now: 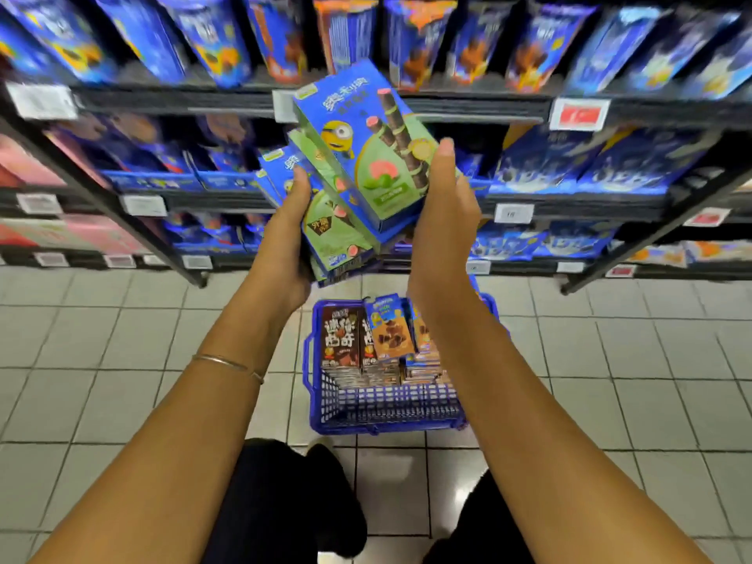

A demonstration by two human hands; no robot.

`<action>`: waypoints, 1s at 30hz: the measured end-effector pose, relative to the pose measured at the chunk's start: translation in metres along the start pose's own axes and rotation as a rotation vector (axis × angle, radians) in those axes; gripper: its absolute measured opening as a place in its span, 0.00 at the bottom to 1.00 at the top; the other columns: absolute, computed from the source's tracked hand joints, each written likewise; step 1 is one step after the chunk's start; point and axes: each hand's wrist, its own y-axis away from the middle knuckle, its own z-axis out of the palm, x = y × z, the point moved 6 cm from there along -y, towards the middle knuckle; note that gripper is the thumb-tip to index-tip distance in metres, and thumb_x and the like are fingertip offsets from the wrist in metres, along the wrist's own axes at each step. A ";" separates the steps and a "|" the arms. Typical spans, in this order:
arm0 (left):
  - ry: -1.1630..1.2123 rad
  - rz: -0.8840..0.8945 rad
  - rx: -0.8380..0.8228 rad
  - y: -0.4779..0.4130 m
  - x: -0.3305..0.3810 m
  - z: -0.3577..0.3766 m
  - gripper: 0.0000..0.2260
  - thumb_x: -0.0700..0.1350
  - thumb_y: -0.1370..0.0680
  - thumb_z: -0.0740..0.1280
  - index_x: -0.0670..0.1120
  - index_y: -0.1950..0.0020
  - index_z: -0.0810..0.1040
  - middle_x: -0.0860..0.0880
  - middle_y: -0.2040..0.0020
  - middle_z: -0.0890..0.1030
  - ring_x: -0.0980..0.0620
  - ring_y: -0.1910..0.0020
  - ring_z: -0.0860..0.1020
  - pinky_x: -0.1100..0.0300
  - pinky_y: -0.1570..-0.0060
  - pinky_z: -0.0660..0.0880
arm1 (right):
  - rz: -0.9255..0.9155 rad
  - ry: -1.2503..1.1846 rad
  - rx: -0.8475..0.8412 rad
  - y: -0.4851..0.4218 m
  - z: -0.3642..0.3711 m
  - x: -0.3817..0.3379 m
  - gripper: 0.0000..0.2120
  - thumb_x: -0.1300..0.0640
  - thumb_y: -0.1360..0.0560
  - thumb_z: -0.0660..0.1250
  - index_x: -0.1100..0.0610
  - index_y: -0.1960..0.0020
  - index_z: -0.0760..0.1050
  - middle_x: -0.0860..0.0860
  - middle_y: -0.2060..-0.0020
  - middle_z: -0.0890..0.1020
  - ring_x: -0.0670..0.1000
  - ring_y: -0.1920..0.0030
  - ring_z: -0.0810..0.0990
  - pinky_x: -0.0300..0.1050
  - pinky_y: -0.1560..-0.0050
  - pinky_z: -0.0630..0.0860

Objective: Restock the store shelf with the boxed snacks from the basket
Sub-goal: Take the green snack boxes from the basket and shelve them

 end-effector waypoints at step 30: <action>0.206 0.107 -0.260 0.153 0.529 0.196 0.38 0.79 0.27 0.59 0.49 0.42 0.88 0.41 0.40 0.86 0.36 0.43 0.86 0.30 0.48 0.81 | -0.594 0.104 -0.063 0.156 0.175 -0.560 0.23 0.31 0.23 0.55 0.50 0.60 0.64 0.45 0.66 0.73 0.48 0.65 0.73 0.48 0.64 0.67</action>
